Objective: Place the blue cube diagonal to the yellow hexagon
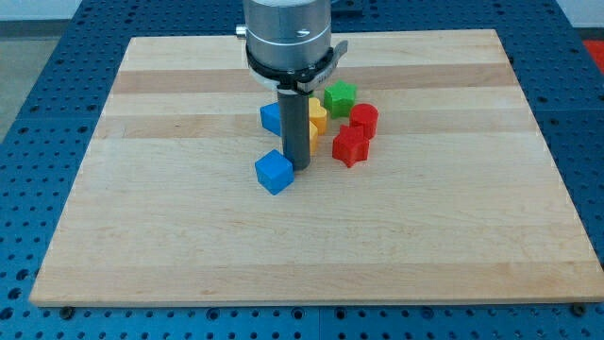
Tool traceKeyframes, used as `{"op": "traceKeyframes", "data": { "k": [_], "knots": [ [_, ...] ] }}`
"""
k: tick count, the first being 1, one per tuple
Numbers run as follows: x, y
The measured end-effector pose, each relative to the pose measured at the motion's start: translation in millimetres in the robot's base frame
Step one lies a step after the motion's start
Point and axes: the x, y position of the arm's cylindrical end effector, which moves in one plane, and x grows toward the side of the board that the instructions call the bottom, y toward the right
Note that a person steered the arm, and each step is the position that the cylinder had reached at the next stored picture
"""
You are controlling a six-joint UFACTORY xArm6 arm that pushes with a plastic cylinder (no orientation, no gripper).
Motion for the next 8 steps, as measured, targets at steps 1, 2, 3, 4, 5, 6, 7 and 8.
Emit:
{"op": "traceKeyframes", "data": {
  "k": [1, 2, 3, 4, 5, 6, 7, 8],
  "knots": [
    [0.0, -12.4],
    [-0.4, -26.2],
    [-3.3, -32.4],
    [-16.7, -34.1],
    [-29.5, -34.1],
    [-38.5, -34.1],
    [-47.8, -34.1],
    [-52.8, -34.4]
  ]
}}
